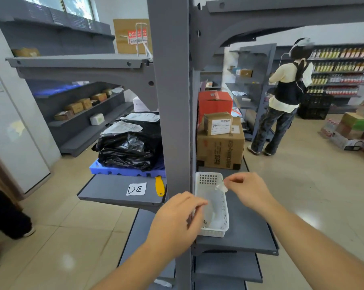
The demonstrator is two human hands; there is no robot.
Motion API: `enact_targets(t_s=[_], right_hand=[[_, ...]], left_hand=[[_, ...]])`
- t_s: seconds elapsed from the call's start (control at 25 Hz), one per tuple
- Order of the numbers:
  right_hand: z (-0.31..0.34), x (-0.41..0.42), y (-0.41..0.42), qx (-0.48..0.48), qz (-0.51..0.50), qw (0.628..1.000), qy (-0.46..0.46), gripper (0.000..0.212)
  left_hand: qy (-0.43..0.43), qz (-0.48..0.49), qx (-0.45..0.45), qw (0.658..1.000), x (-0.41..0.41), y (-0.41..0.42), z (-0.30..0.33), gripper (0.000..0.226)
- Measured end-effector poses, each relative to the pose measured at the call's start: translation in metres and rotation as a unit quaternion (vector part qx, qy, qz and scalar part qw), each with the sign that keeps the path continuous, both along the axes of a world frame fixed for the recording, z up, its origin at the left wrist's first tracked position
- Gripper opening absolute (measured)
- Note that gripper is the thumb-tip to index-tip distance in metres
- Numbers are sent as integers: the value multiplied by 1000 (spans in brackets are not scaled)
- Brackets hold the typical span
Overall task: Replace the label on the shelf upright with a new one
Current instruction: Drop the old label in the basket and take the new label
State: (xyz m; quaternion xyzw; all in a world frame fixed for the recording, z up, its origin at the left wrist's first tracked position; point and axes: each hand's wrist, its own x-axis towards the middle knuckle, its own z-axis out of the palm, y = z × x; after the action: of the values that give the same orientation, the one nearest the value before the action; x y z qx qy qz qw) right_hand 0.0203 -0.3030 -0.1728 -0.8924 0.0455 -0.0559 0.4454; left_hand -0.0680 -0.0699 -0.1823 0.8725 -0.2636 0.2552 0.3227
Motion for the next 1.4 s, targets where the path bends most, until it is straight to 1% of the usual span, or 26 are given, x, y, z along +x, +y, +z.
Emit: enact_targets(t_s=[0.12,0.24,0.4,0.52,0.72,0.8,0.96,1.04,1.12,1.2,1.28,1.4], right_hand=[[-23,15,16,-86,20,996,-1,19],[-37,27,29,-119,27,992,14,12],[-49,39,39,-158,20,986,41,20],[-54,44,42,-175,17,984,33,23],[-47,42,45,-162,9,986,37,19],[-41,35,50,-139,-7,990,27,17],[-32,0,73,-14,-50,999,-5,17],[-33,-25,87,36,-54,998,-6,22],[-37,-47,98,55,-33,998,-1,33],[-43,-61,109,49,5,999,6,41],[-48,-68,123,43,44,998,16,42],[-48,-71,149,43,86,995,18,36]], left_hand=[[22,52,-16,998,-1,44,-20,18],[48,115,-22,992,3,83,-31,17],[71,172,-9,982,12,113,-36,18],[70,196,-3,978,21,125,-39,16],[66,230,-3,971,38,134,-44,15],[67,236,2,969,46,137,-45,16],[46,246,70,966,60,149,-53,26],[46,252,106,961,65,156,-57,34],[56,253,138,956,69,161,-60,40],[57,253,156,953,72,163,-62,43],[54,253,162,952,73,164,-61,43],[55,246,178,951,72,165,-60,38]])
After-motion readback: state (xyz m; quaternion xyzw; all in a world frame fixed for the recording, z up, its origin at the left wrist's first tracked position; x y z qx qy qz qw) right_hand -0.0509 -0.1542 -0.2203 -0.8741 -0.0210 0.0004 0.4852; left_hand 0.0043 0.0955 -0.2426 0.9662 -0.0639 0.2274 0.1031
